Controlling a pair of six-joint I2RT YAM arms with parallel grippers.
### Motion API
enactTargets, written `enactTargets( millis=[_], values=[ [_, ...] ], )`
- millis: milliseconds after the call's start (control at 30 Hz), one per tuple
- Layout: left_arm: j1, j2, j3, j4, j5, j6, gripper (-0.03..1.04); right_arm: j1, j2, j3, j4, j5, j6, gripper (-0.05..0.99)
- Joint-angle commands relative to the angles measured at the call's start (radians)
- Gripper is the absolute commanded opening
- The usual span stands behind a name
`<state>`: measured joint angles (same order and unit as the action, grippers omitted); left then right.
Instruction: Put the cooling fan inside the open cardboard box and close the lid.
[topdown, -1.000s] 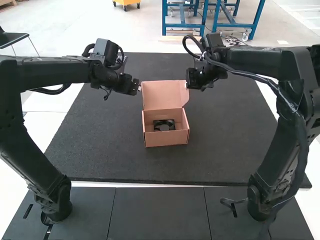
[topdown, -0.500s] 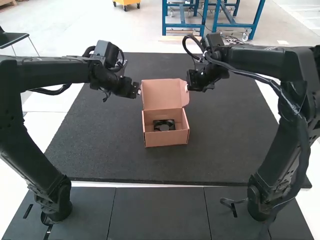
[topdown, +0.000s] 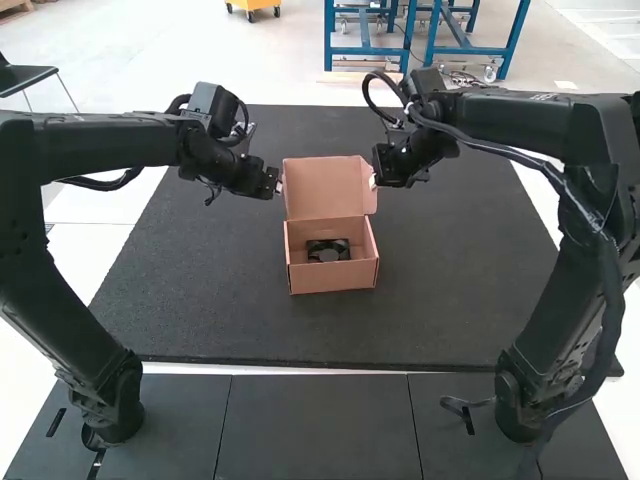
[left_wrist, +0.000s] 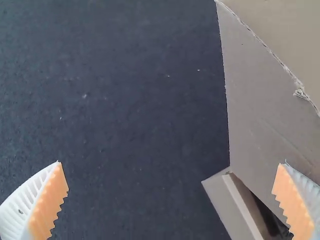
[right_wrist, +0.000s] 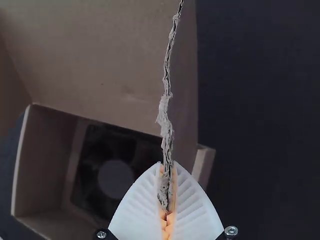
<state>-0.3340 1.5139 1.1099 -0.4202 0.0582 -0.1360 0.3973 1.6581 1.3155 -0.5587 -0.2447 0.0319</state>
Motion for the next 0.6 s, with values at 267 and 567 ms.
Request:
enactTargets(
  millis=[267,567],
  values=[
    [-0.007,-0.014,0.001,-0.022,0.051,-0.02,0.97,0.031,-0.044,-0.032,-0.037,-0.013,-0.013,-0.01],
    [-0.02,-0.024,-0.01,-0.038,0.055,-0.022,0.97,0.066,-0.055,-0.061,-0.075,-0.047,-0.023,-0.01]
  ],
)
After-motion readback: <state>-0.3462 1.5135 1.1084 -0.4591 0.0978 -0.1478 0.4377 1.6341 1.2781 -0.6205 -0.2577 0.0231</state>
